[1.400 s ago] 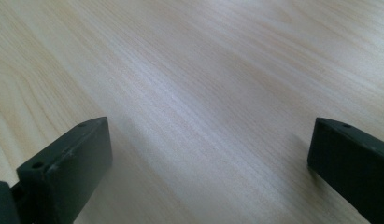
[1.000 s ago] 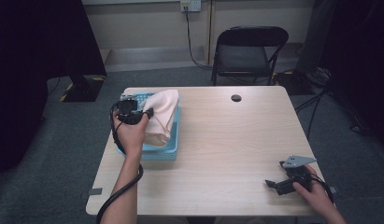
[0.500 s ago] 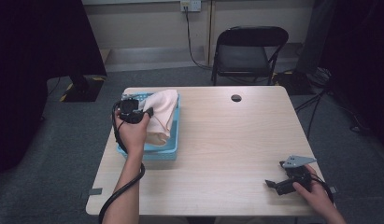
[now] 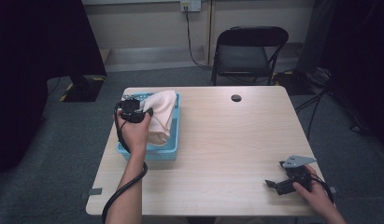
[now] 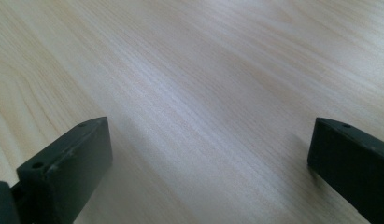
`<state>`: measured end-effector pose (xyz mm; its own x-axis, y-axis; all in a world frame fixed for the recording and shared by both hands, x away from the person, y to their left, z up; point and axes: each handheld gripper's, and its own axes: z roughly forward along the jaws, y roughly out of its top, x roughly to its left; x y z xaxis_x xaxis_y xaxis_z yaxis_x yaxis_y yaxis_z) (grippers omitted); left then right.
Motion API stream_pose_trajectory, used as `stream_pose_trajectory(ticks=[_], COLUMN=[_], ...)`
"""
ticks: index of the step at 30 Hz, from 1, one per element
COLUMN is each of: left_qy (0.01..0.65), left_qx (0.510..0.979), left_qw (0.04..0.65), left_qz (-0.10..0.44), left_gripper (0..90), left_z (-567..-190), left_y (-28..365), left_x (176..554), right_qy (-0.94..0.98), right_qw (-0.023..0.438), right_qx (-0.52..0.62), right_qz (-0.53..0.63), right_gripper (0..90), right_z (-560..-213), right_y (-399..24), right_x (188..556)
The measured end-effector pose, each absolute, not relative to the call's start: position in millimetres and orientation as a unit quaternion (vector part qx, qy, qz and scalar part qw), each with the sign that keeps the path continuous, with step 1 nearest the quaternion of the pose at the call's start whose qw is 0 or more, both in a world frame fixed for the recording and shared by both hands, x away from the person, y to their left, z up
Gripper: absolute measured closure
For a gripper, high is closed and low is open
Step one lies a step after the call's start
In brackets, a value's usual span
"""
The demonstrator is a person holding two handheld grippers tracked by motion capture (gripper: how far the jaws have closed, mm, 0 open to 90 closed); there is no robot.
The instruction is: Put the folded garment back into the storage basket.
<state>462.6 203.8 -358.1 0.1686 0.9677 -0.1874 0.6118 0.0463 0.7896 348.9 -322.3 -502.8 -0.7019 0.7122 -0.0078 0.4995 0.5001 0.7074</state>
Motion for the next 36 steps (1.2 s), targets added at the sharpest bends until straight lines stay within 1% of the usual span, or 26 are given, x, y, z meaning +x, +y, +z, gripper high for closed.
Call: stream_pose_trajectory(ticks=[36], left_qy=[0.616], left_qx=[0.652], left_qw=[0.383], left_qz=[0.221], left_gripper=[79.4], left_z=[-378], left_y=[204], left_x=[471], right_qy=[0.853], right_qw=[0.151], right_qx=[0.355], right_qz=[0.352], right_gripper=[0.0], right_z=[-503], right_y=[-322], right_x=[349])
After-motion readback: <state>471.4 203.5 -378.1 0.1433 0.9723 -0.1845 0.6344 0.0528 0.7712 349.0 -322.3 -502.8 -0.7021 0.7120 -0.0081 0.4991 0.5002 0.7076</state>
